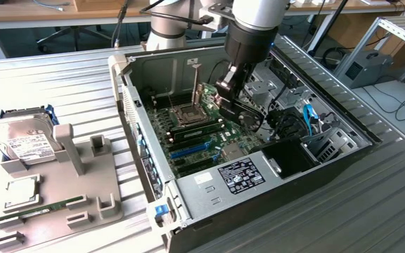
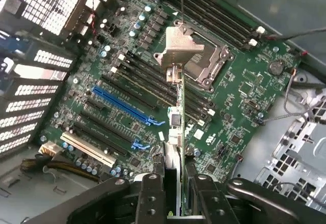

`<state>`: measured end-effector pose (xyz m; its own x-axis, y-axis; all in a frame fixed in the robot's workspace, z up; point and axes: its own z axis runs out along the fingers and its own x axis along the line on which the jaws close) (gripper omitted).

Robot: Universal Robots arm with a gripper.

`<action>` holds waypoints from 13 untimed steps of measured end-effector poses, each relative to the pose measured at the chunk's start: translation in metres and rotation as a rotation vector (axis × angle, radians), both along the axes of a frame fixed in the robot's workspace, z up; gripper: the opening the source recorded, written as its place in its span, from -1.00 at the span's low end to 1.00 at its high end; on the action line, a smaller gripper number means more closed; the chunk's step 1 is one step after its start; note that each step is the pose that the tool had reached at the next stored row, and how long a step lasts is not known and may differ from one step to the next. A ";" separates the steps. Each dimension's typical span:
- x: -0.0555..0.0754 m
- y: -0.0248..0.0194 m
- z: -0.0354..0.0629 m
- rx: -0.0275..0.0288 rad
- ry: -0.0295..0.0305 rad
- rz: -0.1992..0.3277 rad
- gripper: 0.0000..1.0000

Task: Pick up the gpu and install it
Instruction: 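Insert the gpu into the slot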

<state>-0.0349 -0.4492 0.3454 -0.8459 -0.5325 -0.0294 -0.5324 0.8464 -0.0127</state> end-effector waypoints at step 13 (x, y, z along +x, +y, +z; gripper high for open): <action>0.000 0.0000 -0.0015 0.0001 0.0000 0.322 -0.48</action>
<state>-0.0349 -0.4492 0.3439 -0.6341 -0.7727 -0.0294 -0.7727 0.6346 -0.0127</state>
